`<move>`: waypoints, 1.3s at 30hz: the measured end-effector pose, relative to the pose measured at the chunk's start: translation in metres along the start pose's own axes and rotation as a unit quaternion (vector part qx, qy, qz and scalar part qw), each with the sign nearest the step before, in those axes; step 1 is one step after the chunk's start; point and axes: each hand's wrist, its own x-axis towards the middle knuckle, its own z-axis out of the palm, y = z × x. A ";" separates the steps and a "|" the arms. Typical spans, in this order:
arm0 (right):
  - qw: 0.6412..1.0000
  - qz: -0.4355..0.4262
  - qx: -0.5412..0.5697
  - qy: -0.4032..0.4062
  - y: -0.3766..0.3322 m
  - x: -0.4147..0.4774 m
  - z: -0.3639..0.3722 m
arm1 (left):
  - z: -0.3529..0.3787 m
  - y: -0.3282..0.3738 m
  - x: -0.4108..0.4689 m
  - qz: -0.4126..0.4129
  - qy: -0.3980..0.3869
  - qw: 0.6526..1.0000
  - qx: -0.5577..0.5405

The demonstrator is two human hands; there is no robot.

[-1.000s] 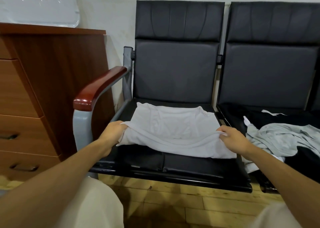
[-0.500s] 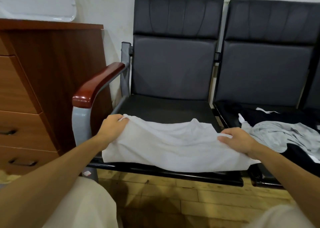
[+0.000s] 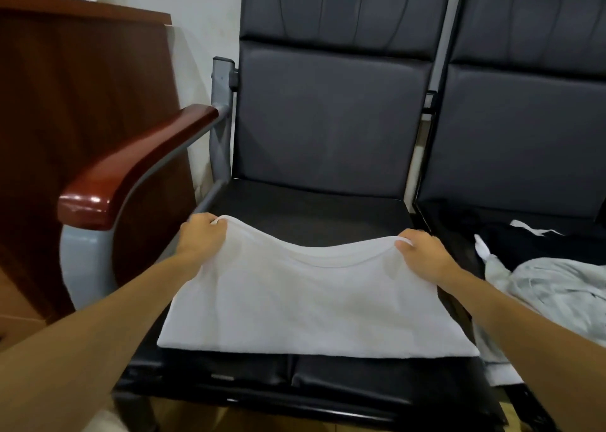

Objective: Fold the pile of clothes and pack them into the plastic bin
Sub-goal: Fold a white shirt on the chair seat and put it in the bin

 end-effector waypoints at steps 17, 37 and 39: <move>0.958 -0.055 -0.268 0.089 0.007 0.012 0.024 | 0.032 -0.021 0.014 0.133 0.046 0.958 0.249; 0.963 -0.139 -0.110 -0.204 0.004 -0.049 0.039 | 0.024 -0.023 -0.067 0.248 -0.394 0.807 0.364; 0.963 -0.142 -0.136 -0.184 0.000 -0.045 0.041 | 0.023 -0.020 -0.063 0.255 -0.367 0.818 0.362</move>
